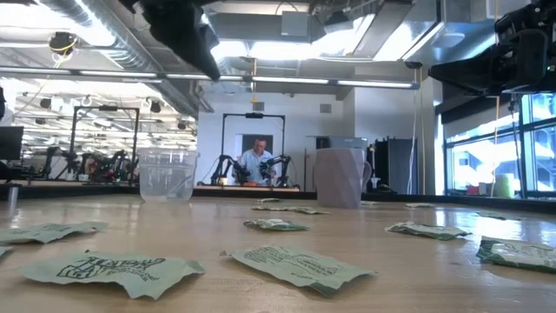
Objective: Pick and place Stevia / Truvia into bins
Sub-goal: Put the light green stevia packet into the transparent container
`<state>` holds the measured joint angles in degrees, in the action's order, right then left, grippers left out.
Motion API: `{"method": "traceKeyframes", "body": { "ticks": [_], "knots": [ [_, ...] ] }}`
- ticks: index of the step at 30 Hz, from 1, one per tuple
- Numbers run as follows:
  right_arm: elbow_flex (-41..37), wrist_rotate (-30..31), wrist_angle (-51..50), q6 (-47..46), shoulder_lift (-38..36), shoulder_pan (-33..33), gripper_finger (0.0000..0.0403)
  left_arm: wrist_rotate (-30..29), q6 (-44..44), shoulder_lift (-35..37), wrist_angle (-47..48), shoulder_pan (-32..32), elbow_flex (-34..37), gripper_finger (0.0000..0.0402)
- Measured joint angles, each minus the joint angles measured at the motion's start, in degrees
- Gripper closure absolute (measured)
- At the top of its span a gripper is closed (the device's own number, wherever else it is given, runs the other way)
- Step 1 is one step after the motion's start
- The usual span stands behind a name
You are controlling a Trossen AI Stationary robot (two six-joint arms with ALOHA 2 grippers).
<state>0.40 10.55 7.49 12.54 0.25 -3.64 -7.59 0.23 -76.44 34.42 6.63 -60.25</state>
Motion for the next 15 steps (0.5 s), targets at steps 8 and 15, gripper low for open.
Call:
{"method": "traceKeyframes", "body": {
  "ticks": [8, 15],
  "knots": [
    [0.00, 0.00, 0.02, 0.00, -0.01, 0.01, 0.0328, -4.39, -1.51, -1.70, -4.39, -2.19, 0.00, 0.0320],
    [0.02, 0.00, 0.02, 0.00, -0.02, 0.00, 0.0328, -4.36, -1.82, -8.56, -11.88, -5.58, 0.00, 0.0302]
  ]
}}
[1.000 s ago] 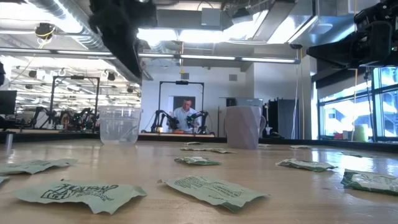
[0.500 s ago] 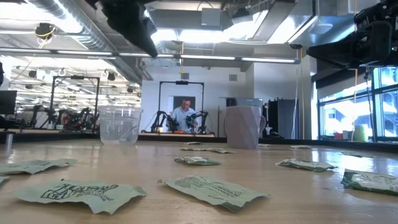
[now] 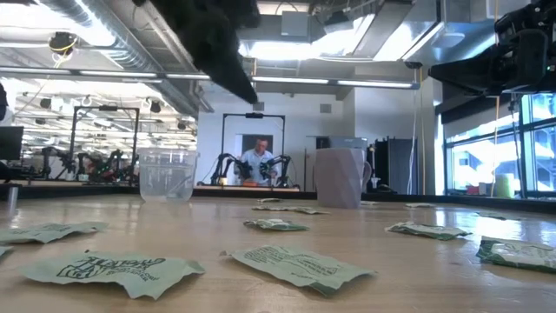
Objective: Pick and place Stevia / Truvia into bins
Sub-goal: Put the light green stevia packet into the transparent container
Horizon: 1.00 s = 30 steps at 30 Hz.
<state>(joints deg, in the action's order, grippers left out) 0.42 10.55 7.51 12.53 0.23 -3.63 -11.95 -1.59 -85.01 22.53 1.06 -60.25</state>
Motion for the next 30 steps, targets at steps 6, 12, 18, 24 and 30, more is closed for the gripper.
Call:
{"method": "traceKeyframes", "body": {
  "ticks": [6, 12, 18, 24, 30],
  "knots": [
    [-0.02, 0.01, 0.00, -0.01, 0.01, 0.00, 0.0328, 2.00, -1.33, -7.08, -2.01, -2.48, 0.00, 0.0306],
    [-0.02, 0.00, -0.02, 0.07, 0.02, 0.02, 0.0328, 2.25, -1.74, -13.77, -4.48, -4.32, 0.00, 0.0302],
    [-0.01, 0.00, -0.02, 0.14, 0.02, 0.02, 0.0328, 2.42, -2.18, -17.71, -6.50, -5.64, 0.00, 0.0306],
    [-0.01, 0.01, -0.03, 0.19, 0.02, 0.01, 0.0328, 4.42, -1.34, -19.72, -8.35, -6.33, -0.11, 0.0304],
    [-0.02, 0.04, -0.09, 0.24, 0.00, 0.01, 0.0328, 4.62, -1.24, -21.63, -7.59, -6.42, 0.00, 0.0308]
  ]
}}
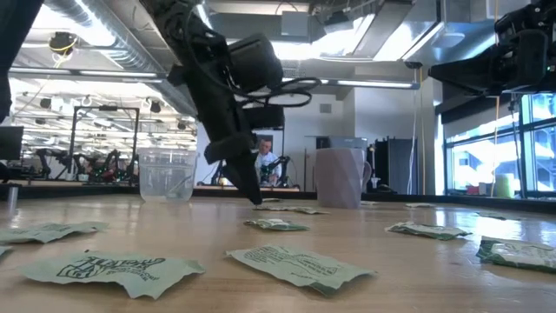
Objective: Pick and place Stevia / Truvia into bins
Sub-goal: Put the light green stevia packet into the transparent container
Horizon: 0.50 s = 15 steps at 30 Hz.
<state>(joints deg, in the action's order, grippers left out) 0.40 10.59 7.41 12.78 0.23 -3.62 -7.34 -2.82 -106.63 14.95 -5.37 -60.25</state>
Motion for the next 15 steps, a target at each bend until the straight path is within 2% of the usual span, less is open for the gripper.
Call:
{"method": "traceKeyframes", "body": {
  "ticks": [9, 15],
  "knots": [
    [0.00, 0.35, -0.04, 0.11, 0.00, 0.00, 0.0328, 0.43, 0.13, -0.65, 0.20, -0.01, -0.02, 0.0307],
    [0.00, 0.50, -0.01, 0.13, 0.02, 0.00, 0.0328, 5.36, 0.49, -1.34, -0.02, -0.11, -0.15, 0.0321]
  ]
}}
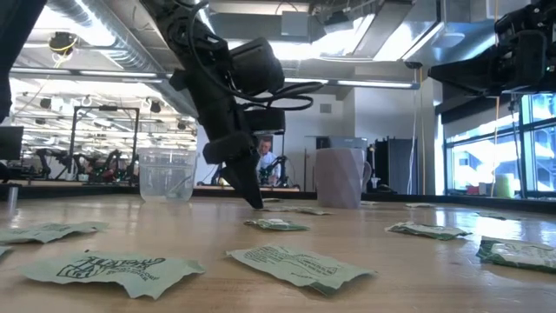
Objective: Pick and place Stevia / Truvia into bins
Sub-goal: Put the light green stevia packet into the transparent container
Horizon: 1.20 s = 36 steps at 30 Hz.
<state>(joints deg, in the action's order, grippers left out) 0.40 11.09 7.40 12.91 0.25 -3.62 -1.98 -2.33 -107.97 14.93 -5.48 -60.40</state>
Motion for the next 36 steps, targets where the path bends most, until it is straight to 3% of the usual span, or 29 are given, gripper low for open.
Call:
{"method": "traceKeyframes", "body": {
  "ticks": [17, 21, 36],
  "knots": [
    [0.00, -0.02, 0.04, 0.02, -0.02, 0.00, 0.0328, 0.11, -0.22, -0.37, 0.00, 0.07, 0.02, 0.0395],
    [0.01, -0.04, 0.03, 0.02, 0.00, -0.01, 0.0328, -0.64, -0.56, 0.77, 1.32, 0.07, 0.23, 0.0397],
    [0.00, -0.17, 0.02, 1.11, -0.02, 0.00, 0.0328, -13.81, 0.54, 18.60, 19.46, 0.11, 0.24, 0.0398]
  ]
}}
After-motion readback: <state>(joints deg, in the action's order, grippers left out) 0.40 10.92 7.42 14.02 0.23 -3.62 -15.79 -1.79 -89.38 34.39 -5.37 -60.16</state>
